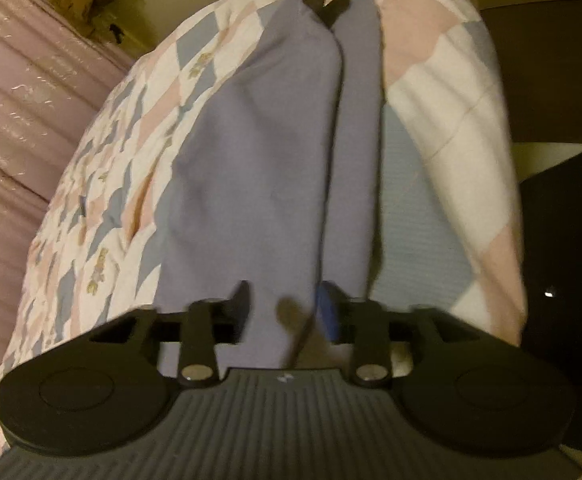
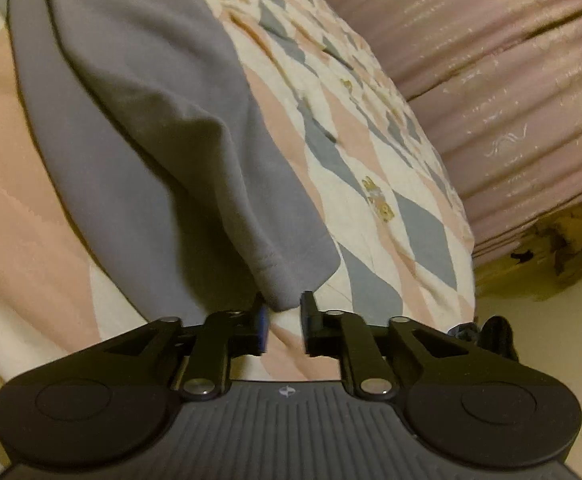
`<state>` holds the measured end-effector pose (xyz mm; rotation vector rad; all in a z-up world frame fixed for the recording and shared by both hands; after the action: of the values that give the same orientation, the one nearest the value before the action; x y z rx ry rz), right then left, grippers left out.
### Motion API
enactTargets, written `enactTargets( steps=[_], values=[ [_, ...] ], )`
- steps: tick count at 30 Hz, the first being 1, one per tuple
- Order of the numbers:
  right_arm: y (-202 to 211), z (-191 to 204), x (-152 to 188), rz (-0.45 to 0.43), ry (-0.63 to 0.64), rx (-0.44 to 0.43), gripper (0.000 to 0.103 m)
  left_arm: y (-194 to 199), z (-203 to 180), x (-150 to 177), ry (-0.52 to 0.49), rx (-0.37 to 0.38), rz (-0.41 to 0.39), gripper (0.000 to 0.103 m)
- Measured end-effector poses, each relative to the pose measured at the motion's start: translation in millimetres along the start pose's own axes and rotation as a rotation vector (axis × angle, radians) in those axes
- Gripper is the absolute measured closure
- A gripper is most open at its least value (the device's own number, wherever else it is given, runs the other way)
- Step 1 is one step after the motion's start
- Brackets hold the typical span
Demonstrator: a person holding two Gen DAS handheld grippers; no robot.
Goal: Fold clothes
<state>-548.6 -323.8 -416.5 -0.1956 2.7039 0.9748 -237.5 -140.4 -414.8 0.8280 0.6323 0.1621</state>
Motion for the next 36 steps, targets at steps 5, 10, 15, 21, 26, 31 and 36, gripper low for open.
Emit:
enactTargets(
  steps=[5,10,15,21,26,31,36],
  values=[
    [4.2,8.2,-5.7,-0.024,0.086,0.077,0.056,-3.0,-5.0,8.6,-0.048,-0.012,0.038,0.066],
    [-4.9,29.5,-18.0,-0.005,0.241,0.088,0.069,-17.2,-20.7,16.1,-0.188,-0.046,0.075,0.101],
    [-10.7,33.6,-17.1,0.021,0.322,0.123,0.103,2.8,-9.2,15.0,-0.220,-0.108,0.029,0.102],
    [19.3,18.0,-16.4,-0.019,0.270,0.169,0.103,32.8,-5.2,18.9,-0.234,-0.141,0.026,0.102],
    [28.3,38.8,-5.9,-0.011,0.266,0.116,0.103,31.0,-26.6,26.5,-0.239,-0.121,0.041,0.102],
    [21.1,60.8,6.7,0.024,0.293,0.087,0.103,24.3,-34.9,26.7,-0.203,-0.125,0.047,0.102],
    [14.5,64.1,7.0,0.028,0.276,0.055,0.103,18.4,-38.8,31.2,-0.115,-0.118,0.060,0.102]
  ],
)
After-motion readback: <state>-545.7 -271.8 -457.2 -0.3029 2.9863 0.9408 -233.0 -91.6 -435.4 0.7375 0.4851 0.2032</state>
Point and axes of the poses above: each gripper's, at about its wrist camera, not at the fingertips, and y roughly against the way its jaws point, z to its left, x to its underside, the point moved 7 cm from there along -y, roughly the way its jaws point, and after that the axes turned 5 degrees about y, right-handed, at the moved point
